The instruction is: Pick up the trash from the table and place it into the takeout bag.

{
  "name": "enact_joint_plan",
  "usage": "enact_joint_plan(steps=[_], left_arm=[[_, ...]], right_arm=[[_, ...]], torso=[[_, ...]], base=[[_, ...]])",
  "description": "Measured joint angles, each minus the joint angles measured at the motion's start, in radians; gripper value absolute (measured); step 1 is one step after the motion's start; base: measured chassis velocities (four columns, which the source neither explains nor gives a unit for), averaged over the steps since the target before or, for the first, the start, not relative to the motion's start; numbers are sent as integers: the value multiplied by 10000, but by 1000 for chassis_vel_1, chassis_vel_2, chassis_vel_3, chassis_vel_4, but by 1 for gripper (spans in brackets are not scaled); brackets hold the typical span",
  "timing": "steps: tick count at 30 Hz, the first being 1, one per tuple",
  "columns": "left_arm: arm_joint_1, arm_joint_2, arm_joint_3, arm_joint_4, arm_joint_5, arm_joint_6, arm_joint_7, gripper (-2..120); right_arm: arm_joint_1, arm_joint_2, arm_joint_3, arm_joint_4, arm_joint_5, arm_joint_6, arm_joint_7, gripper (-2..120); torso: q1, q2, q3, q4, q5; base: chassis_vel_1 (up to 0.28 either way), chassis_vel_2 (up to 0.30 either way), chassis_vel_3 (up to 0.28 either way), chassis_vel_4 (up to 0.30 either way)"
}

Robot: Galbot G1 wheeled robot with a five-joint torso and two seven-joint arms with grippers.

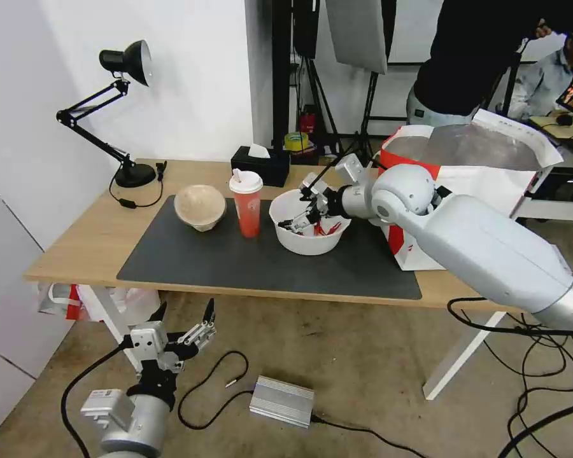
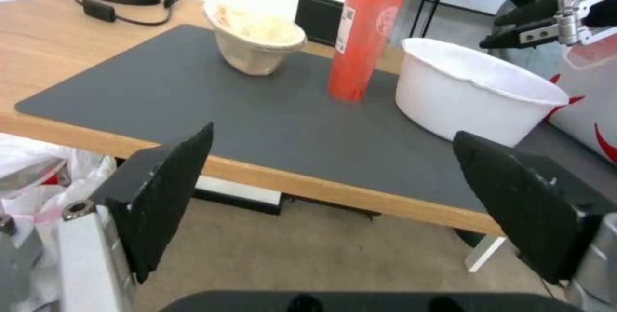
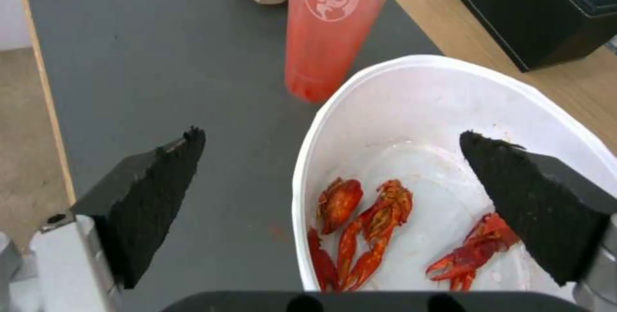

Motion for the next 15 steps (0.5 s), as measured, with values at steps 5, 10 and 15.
enact_joint_plan(steps=[5, 10, 15], left_arm=[[12, -12, 11, 11, 23, -12, 2, 100], [5, -46, 46, 19, 50, -19, 5, 100], [8, -72, 86, 45, 95, -27, 7, 100]], right_arm=[[-37, -24, -66, 31, -39, -2, -24, 100], [-59, -121, -137, 104, -101, -3, -67, 100], [-85, -252, -137, 137, -193, -3, -166, 100]], torso=[[0, 0, 0, 0, 0], [-1, 0, 0, -1, 0], [-2, 0, 0, 0, 0]], base=[[0, 0, 0, 0], [0, 0, 0, 0], [0, 0, 0, 0]])
